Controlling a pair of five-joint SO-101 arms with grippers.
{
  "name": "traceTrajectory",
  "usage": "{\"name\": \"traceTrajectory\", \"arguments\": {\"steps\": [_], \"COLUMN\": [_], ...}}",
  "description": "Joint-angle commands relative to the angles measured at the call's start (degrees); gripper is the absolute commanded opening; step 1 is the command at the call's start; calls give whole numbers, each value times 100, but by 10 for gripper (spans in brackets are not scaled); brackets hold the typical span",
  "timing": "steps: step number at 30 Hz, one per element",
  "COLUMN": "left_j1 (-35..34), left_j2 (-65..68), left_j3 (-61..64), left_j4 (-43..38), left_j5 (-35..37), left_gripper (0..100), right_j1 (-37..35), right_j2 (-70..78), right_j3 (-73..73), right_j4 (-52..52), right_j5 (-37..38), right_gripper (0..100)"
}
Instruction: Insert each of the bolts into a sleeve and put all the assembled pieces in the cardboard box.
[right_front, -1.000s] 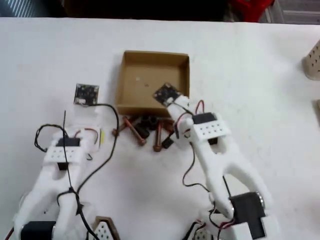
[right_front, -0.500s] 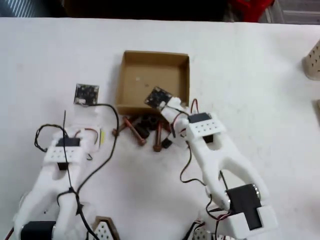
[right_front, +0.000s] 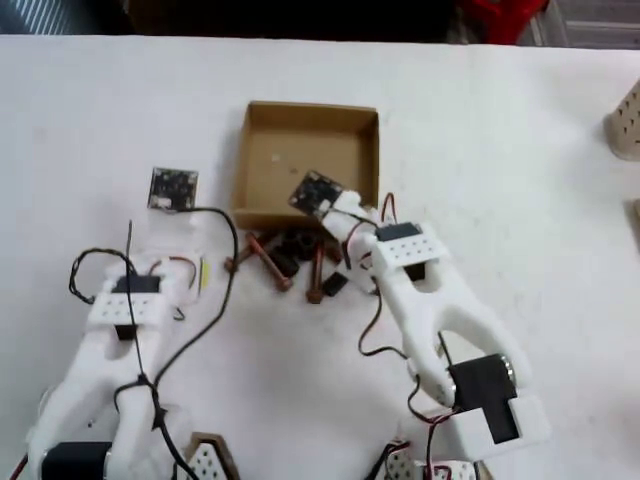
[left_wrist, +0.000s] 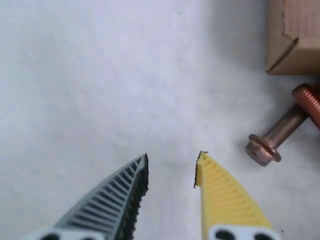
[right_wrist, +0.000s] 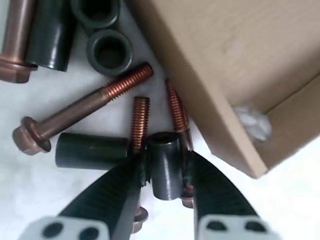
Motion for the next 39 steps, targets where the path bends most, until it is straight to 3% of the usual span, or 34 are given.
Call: {"name": "traceTrajectory", "arguments": {"steps": [1,15,21,33,39], "left_j1": [-57,-57,-57,-57,-57], "left_j2": [13,13,13,13,13], "left_j3": [-281,-281,-281,-273,-273], "left_j4": [-132,-149,-141,-114,-114], "left_j5": [26,26,26,26,26], "left_gripper": [184,184,184,184,184], "right_j1": [92,75,66,-4,48], "right_j2": [22,-963,-514,497,453], "right_j3": [-88,571,484,-404,-404], "right_j4": [145,171,-330,-84,92], "right_j5": [79,-325,-316,-316,-316], "right_gripper": [108,105,105,104,22]}}
